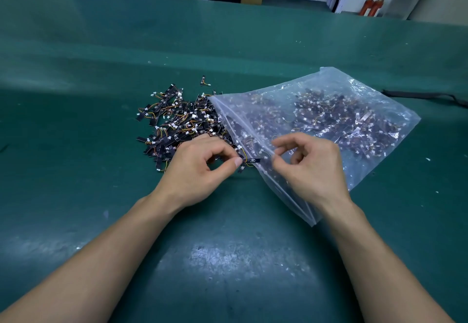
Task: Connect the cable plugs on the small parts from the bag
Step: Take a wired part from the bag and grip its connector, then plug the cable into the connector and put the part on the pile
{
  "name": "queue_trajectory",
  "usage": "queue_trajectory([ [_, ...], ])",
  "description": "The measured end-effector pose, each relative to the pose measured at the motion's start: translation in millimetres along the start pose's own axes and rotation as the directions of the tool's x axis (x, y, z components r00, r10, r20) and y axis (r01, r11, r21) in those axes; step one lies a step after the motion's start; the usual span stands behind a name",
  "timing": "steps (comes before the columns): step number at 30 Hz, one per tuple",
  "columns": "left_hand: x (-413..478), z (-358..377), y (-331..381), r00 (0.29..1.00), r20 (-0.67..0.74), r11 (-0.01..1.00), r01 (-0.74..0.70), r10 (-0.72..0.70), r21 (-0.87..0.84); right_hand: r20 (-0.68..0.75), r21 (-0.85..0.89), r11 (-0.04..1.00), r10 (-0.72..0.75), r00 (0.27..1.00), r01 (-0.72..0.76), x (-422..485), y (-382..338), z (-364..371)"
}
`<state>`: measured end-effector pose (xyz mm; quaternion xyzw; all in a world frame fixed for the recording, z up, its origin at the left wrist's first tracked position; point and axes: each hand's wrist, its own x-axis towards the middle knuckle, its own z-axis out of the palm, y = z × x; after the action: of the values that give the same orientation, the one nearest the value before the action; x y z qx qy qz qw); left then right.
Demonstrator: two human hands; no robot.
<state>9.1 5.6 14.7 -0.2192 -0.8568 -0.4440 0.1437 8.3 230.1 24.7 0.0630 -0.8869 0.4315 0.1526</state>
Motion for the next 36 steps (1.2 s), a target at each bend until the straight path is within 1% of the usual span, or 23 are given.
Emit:
queue_trajectory([
  [2, 1.1, -1.3, -1.0, 1.000, 0.023, 0.999, -0.001, 0.000, 0.050, -0.062, 0.083, 0.996, 0.019, 0.998, -0.014, 2.3, -1.2, -3.5],
  [4, 4.7, -2.8, 0.4, 1.000, 0.015, 0.995, -0.012, 0.010, 0.102, -0.108, 0.138, 0.990, 0.031, 0.994, -0.016, 3.4, -3.1, -6.3],
  [7, 16.0, -3.8, 9.0, 0.998, -0.036, 0.980, -0.043, 0.051, 0.194, -0.143, 0.182, 0.983, 0.039, 0.989, -0.012, 3.8, -6.2, -9.2],
  [9, 26.7, -4.1, 17.2, 0.996, -0.026, 0.956, -0.074, 0.085, 0.285, -0.157, 0.205, 0.979, 0.039, 0.987, -0.006, 3.7, -7.4, -10.4],
  [12, 45.4, 2.1, 29.0, 0.991, 0.068, 0.909, -0.132, 0.115, 0.395, -0.185, 0.227, 0.974, 0.025, 0.982, 0.018, 3.2, -10.6, -11.5],
  [15, 64.0, 17.5, 34.7, 0.981, 0.188, 0.837, -0.150, 0.058, 0.526, -0.230, 0.248, 0.968, 0.012, 0.973, 0.047, 2.9, -13.1, -13.6],
  [18, 78.9, 33.7, 39.1, 0.976, 0.214, 0.772, -0.164, 0.038, 0.614, -0.259, 0.252, 0.966, 0.011, 0.966, 0.056, 3.2, -13.4, -15.3],
  [19, 82.8, 38.9, 41.5, 0.979, 0.202, 0.768, -0.159, 0.040, 0.620, -0.265, 0.250, 0.966, 0.008, 0.964, 0.061, 3.2, -13.3, -15.4],
  [21, 88.5, 47.8, 46.4, 0.983, 0.175, 0.795, -0.142, 0.046, 0.590, -0.276, 0.245, 0.967, -0.001, 0.961, 0.071, 3.2, -14.0, -14.9],
  [24, 90.0, 53.4, 46.9, 0.980, 0.192, 0.826, -0.150, 0.052, 0.544, -0.286, 0.262, 0.961, -0.010, 0.958, 0.088, 3.4, -13.9, -14.6],
  [27, 83.0, 44.1, 36.3, 0.975, 0.211, 0.826, -0.178, 0.074, 0.535, -0.275, 0.247, 0.963, -0.035, 0.961, 0.106, 2.7, -13.4, -13.8],
  [29, 75.2, 31.5, 27.5, 0.976, 0.200, 0.839, -0.183, 0.090, 0.512, -0.251, 0.223, 0.969, -0.049, 0.967, 0.107, 2.0, -13.4, -11.2],
  [33, 55.8, 7.5, 10.9, 0.990, 0.117, 0.898, -0.127, 0.085, 0.421, -0.189, 0.201, 0.977, -0.035, 0.981, 0.074, 0.4, -11.4, -5.0],
  [36, 40.4, -4.4, -2.3, 0.998, 0.030, 0.914, -0.062, 0.054, 0.401, -0.134, 0.176, 0.982, -0.043, 0.990, 0.067, -1.2, -8.0, -0.8],
])
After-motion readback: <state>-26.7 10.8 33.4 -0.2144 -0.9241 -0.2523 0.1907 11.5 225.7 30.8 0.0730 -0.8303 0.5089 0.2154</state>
